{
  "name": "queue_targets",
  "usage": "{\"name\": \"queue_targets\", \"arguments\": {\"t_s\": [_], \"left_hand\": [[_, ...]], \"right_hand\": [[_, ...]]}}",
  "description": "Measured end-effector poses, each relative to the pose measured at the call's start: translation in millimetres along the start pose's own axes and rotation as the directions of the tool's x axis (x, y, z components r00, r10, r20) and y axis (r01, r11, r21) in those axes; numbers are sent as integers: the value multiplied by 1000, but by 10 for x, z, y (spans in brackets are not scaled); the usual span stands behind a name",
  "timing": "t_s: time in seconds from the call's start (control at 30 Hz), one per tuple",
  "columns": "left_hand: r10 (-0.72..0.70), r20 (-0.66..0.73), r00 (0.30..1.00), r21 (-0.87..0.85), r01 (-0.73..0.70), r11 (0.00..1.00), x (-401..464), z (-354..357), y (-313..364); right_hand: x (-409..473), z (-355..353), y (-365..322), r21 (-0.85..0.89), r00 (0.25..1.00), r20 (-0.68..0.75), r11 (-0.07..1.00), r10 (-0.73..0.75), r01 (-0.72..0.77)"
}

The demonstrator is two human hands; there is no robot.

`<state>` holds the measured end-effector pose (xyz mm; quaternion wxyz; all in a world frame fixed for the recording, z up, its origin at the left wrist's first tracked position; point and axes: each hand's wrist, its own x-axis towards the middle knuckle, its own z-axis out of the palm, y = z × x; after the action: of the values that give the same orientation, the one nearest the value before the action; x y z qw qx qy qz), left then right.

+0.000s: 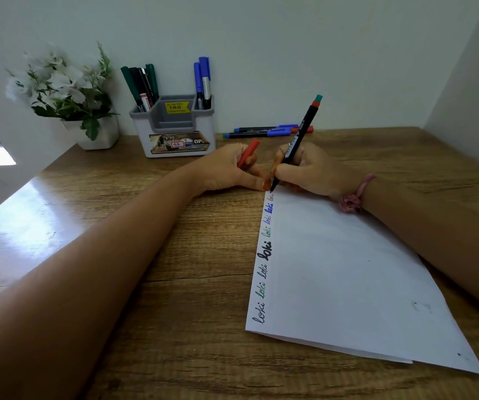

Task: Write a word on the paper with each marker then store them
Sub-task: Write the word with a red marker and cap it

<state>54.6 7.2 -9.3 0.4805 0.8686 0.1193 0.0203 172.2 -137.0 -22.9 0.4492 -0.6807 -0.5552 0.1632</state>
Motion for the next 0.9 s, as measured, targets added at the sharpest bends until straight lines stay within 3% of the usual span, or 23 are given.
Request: {"name": "queue_targets", "arguments": {"t_s": [0.33,0.53,0.73,0.9], "left_hand": [[-2,-10,1000,12,2,1000,-24,8,25],[70,-20,997,12,-69,998,-50,8,39],[122,-256,959,1,-126,992,-67,63,42],[228,-334,915,85,-212,974,-65,92,43]], "right_hand": [[-43,2,-69,5,998,15,999,53,-53],[-18,-98,-185,245,977,-193,969,93,-43],[35,-301,-341,362,973,-218,932,72,12],[13,-331,-388,353,982,-180,936,66,2]]}}
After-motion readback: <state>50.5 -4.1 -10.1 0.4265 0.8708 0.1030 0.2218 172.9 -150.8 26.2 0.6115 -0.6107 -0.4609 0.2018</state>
